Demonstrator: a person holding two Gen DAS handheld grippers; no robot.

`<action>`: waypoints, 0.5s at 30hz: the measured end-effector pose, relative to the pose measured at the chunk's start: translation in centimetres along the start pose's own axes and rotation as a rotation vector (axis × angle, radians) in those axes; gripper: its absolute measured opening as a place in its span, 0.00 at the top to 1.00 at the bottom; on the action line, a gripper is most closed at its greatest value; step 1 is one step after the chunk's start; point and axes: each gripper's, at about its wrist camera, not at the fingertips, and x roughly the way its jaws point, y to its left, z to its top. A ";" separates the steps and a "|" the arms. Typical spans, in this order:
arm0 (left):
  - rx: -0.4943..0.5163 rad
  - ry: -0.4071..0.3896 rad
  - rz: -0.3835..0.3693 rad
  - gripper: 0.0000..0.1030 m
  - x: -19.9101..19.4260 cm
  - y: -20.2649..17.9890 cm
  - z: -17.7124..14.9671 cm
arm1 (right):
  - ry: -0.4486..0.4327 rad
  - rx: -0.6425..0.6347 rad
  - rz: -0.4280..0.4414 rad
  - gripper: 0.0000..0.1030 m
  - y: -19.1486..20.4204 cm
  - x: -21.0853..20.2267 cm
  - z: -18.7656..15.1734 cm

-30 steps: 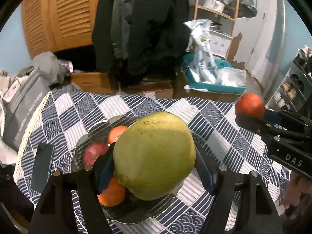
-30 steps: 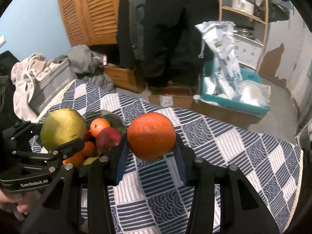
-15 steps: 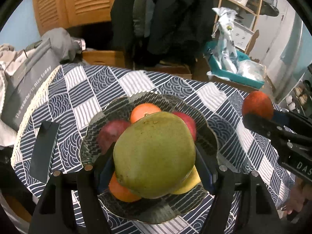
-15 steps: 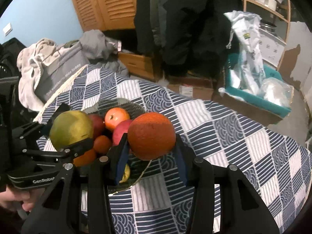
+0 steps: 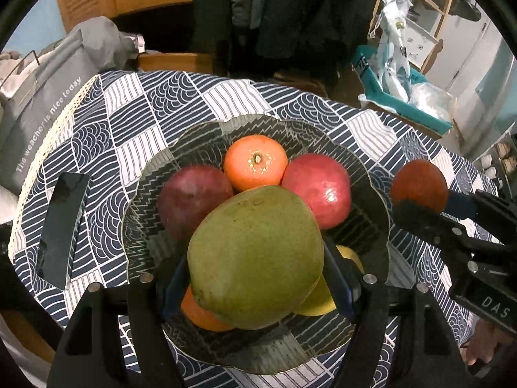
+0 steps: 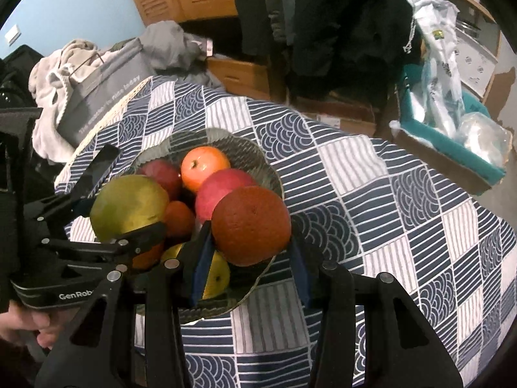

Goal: Organize fruits
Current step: 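Lower the pomelo into the bowl with the left gripper while the right lowers the orange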

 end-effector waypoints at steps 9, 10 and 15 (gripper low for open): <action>0.004 0.049 0.002 0.26 1.0 -0.2 -0.3 | 0.037 0.002 0.025 0.57 0.2 1.2 -0.1; 0.003 0.052 0.002 0.26 1.0 -0.1 -0.3 | 0.040 0.005 0.028 0.57 0.2 1.2 -0.1; 0.015 0.060 0.008 0.26 1.0 -0.4 -0.4 | 0.058 0.020 0.042 0.56 0.0 1.7 -0.1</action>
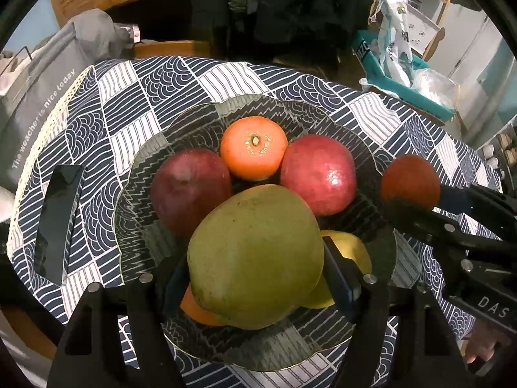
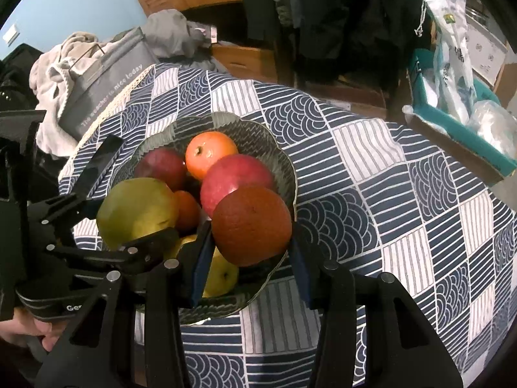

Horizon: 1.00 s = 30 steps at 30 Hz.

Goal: Organize fruits
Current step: 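Lower the pomelo into the bowl with the left gripper while the right lowers the orange, then open both grippers and withdraw them up from the bowl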

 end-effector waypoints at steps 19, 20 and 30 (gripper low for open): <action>-0.040 -0.076 -0.017 0.17 -3.3 0.9 0.7 | -0.040 0.052 0.044 0.48 -0.7 -1.6 0.9; -0.032 -0.087 -0.013 0.17 -3.8 0.7 0.8 | -0.050 0.051 0.034 0.48 -0.6 -2.0 1.0; 0.020 -0.184 0.001 0.17 -8.0 -1.6 1.8 | -0.168 0.038 -0.099 0.37 -0.7 -7.8 1.7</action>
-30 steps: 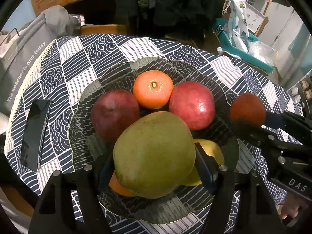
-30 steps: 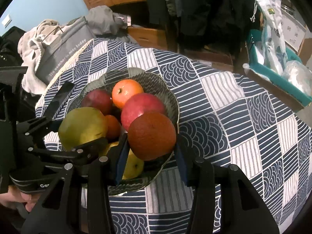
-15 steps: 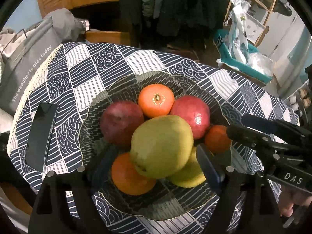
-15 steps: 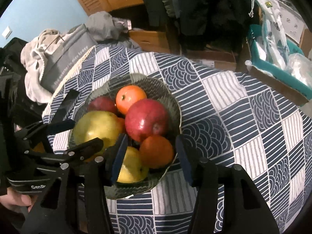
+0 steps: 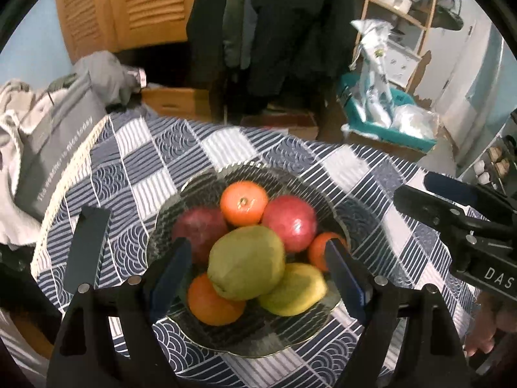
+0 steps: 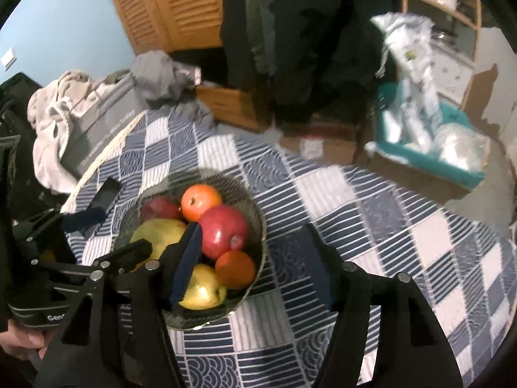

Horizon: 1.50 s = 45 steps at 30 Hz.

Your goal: Organize fruits

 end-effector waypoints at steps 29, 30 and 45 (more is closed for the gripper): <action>0.060 -0.363 -0.067 0.01 -13.7 -6.2 4.4 | -0.315 0.048 -0.313 0.22 -4.5 -15.9 -0.1; 0.067 -0.381 -0.060 0.01 -14.2 -6.6 4.4 | -0.322 0.049 -0.320 0.22 -4.6 -16.3 -0.2; 0.093 -0.424 -0.042 0.01 -15.8 -9.0 5.1 | -0.402 0.075 -0.415 0.22 -7.9 -21.6 -2.4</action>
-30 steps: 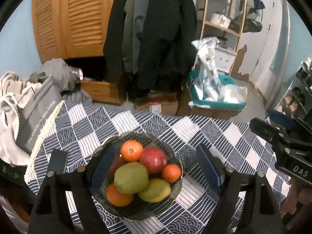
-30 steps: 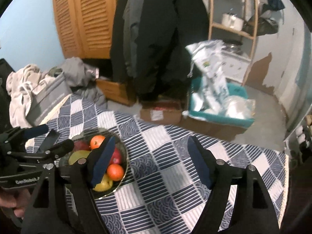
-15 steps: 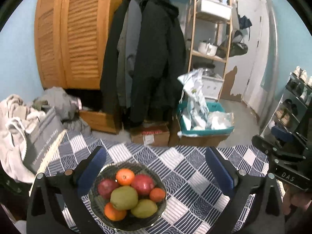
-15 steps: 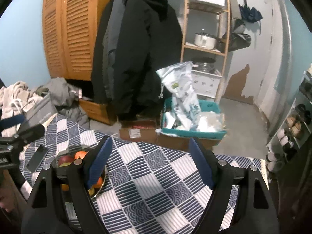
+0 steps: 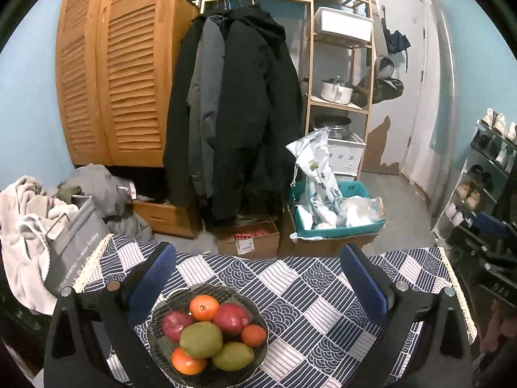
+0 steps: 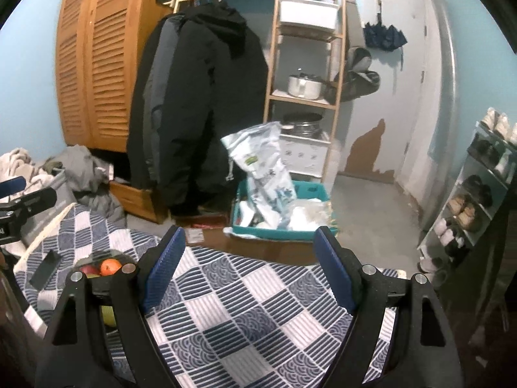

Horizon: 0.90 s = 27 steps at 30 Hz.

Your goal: Organize fruits

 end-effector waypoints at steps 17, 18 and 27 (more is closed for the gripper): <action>0.045 0.022 0.036 0.01 0.4 -1.5 -0.5 | 0.009 0.041 -0.027 0.22 -2.4 0.4 -0.6; 0.045 0.024 0.038 0.01 0.4 -1.4 -0.5 | 0.011 0.044 -0.023 0.22 -2.4 0.4 -0.6; 0.033 0.028 0.044 0.01 0.1 -1.0 -0.5 | 0.013 0.036 -0.015 0.22 -2.1 0.5 -0.5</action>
